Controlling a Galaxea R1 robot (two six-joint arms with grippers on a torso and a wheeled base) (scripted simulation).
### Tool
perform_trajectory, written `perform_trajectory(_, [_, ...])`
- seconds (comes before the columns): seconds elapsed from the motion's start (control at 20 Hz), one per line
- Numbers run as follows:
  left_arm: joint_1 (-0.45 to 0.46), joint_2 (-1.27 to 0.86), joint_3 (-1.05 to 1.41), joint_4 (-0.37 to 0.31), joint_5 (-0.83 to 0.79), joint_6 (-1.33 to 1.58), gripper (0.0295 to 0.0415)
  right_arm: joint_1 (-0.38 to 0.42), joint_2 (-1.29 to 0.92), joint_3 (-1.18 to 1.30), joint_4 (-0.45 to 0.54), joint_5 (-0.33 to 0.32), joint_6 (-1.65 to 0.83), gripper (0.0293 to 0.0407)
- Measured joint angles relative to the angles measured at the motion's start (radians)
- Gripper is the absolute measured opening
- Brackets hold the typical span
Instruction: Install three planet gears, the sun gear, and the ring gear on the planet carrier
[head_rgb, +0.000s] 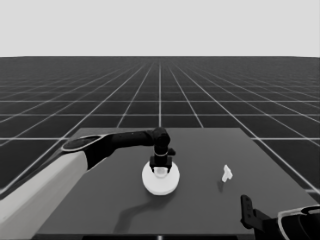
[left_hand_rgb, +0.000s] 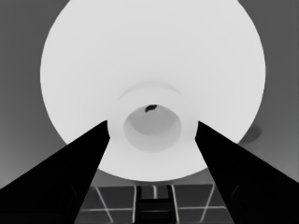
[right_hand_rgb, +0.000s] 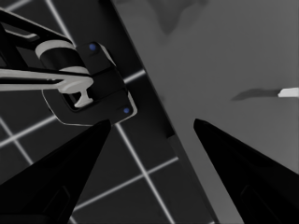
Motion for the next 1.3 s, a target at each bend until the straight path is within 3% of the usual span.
perform_trajectory(1.3, [0.013,-0.002,-0.002,0.000,0.000,0.227,0.0348,0.000,0.000,0.000,0.000,0.000,0.000,0.0385])
